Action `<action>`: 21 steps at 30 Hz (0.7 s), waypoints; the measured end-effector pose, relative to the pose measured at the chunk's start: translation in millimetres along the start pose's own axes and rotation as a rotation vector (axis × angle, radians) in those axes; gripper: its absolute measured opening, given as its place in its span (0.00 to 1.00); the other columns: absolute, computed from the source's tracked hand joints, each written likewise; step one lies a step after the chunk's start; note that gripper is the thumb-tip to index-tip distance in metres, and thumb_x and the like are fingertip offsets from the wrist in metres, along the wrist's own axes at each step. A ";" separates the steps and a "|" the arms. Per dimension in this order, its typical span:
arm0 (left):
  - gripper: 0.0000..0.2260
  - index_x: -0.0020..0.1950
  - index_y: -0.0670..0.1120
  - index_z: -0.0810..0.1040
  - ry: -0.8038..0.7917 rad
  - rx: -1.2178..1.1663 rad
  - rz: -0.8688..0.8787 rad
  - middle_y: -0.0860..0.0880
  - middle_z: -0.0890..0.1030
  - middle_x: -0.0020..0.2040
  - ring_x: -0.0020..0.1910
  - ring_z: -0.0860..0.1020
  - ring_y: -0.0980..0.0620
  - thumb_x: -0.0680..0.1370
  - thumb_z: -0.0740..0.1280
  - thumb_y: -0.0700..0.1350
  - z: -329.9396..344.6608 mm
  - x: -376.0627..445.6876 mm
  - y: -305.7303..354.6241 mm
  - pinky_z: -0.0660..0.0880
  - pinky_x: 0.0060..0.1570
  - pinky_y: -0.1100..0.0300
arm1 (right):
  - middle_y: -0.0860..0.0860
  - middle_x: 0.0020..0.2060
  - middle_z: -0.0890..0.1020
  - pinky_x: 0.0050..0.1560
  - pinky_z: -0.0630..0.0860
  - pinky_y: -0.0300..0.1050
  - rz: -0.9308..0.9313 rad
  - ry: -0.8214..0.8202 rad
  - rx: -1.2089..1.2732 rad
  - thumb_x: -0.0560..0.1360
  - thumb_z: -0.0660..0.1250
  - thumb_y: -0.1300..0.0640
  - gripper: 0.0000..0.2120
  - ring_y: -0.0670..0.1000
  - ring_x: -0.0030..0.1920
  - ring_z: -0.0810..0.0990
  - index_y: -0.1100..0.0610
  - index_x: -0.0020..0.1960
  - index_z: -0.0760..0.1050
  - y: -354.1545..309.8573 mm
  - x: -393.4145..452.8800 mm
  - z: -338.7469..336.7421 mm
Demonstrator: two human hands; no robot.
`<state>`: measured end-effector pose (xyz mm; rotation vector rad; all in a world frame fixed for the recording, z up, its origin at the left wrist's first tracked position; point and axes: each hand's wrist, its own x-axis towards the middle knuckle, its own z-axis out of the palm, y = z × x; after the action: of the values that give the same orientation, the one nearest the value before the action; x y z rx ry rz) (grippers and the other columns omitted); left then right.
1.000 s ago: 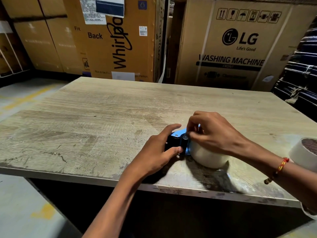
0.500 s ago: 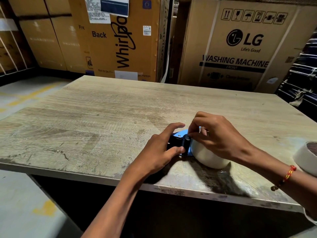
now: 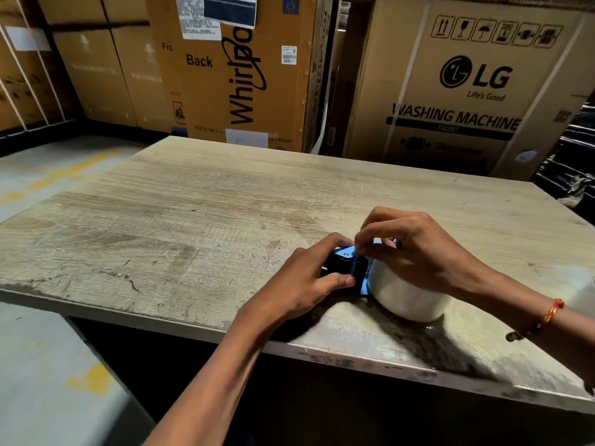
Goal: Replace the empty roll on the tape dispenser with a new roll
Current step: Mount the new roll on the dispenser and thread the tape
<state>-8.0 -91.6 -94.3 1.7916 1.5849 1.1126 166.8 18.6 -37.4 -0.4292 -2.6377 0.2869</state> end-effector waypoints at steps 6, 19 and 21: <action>0.17 0.63 0.58 0.72 -0.021 -0.004 -0.020 0.53 0.82 0.53 0.51 0.80 0.56 0.77 0.71 0.48 -3.8 2.4 -2.4 0.76 0.53 0.57 | 0.46 0.45 0.82 0.38 0.75 0.41 -0.017 -0.005 0.155 0.76 0.71 0.55 0.04 0.46 0.44 0.82 0.52 0.48 0.85 5.4 -3.3 -1.3; 0.23 0.69 0.59 0.70 -0.038 -0.017 -0.010 0.55 0.81 0.60 0.55 0.80 0.58 0.77 0.72 0.48 -6.5 -0.3 -1.3 0.77 0.55 0.59 | 0.47 0.46 0.81 0.44 0.78 0.52 0.135 -0.045 0.308 0.74 0.73 0.53 0.04 0.47 0.41 0.79 0.52 0.48 0.84 5.2 -0.4 1.9; 0.25 0.70 0.58 0.70 0.022 -0.122 0.020 0.54 0.76 0.68 0.62 0.78 0.58 0.76 0.73 0.46 -4.9 -7.5 2.5 0.78 0.59 0.59 | 0.48 0.47 0.80 0.46 0.76 0.52 0.148 -0.060 0.370 0.74 0.73 0.52 0.04 0.48 0.41 0.78 0.51 0.47 0.84 7.0 -0.8 0.7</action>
<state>-10.5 -100.0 -91.5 1.7240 1.4810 1.2150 168.9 24.7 -40.2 -0.4946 -2.5346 0.8296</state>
